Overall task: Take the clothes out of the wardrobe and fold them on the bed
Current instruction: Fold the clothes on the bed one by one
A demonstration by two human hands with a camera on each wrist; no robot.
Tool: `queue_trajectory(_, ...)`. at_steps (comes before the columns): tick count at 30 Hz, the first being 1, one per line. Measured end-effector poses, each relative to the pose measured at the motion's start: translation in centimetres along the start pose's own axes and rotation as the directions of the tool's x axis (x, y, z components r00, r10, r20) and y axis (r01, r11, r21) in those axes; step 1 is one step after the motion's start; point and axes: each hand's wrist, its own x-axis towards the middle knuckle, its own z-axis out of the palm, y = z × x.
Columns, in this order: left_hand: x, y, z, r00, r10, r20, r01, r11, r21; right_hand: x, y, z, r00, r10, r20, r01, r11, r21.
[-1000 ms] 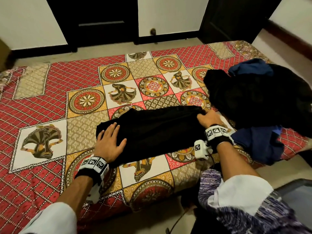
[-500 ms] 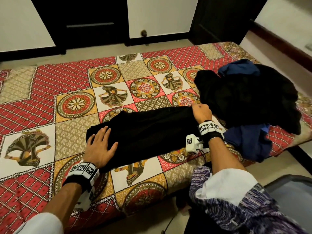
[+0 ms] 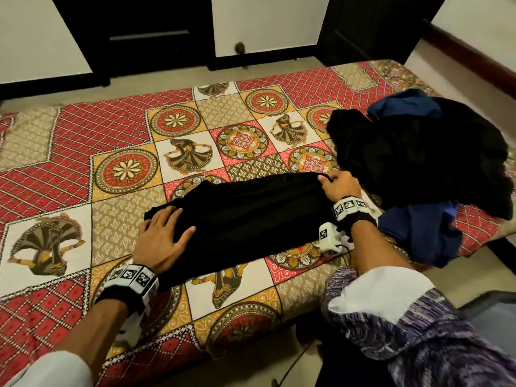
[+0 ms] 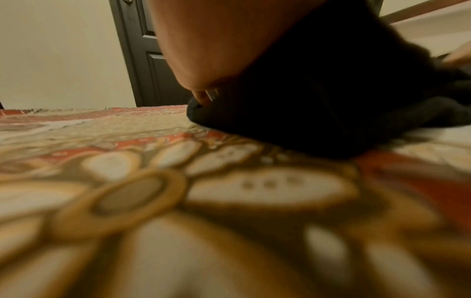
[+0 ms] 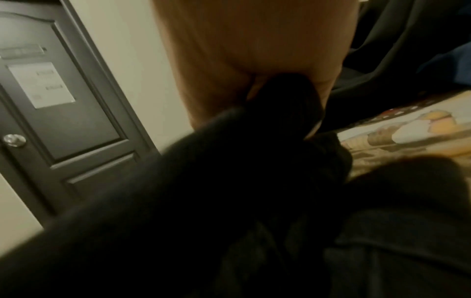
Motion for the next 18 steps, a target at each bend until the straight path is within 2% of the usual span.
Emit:
queue_trajectory(3,1.9,-0.1,-0.9,0.999,-0.018,-0.04,0.017,0.999,-0.035,0.4,0.6,-0.4,1.0,-0.014,0.01,0.014,1.0,-0.008)
queue_trajectory(7,4.1,-0.3,-1.9,1.0,0.006,0.005,-0.006,0.992,0.126,-0.2,0.3,0.3,0.998,-0.052,-0.023,0.049,0.991,-0.124)
queue_trajectory(11,4.3,-0.9,-1.8,0.997,-0.056,0.055,0.037,0.951,0.306,-1.3,-0.9,1.7,0.991,-0.115,-0.066,0.087,0.938,-0.337)
queue_trajectory(13,4.2,-1.1,-1.7,0.996,-0.085,0.035,0.067,0.936,0.346,-1.9,-1.6,1.8,0.992,-0.106,-0.064,0.073,0.921,-0.383)
queue_trajectory(15,4.0,-1.3,-2.0,0.996,-0.087,0.001,0.08,0.925,0.371,-2.0,-2.1,1.5,0.986,-0.15,-0.073,0.104,0.893,-0.438)
queue_trajectory(16,4.0,-1.3,-2.4,0.997,-0.069,-0.023,0.072,0.924,0.376,-2.0,-2.7,1.3,0.968,-0.23,-0.103,0.162,0.88,-0.446)
queue_trajectory(17,3.8,-1.1,-2.9,0.998,-0.022,-0.063,0.044,0.929,0.367,-2.1,-3.3,1.1,0.926,-0.343,-0.155,0.254,0.873,-0.416)
queue_trajectory(18,3.6,-0.6,-3.2,0.993,0.047,-0.108,-0.008,0.941,0.338,-2.3,-4.0,1.0,0.863,-0.456,-0.218,0.363,0.859,-0.362)
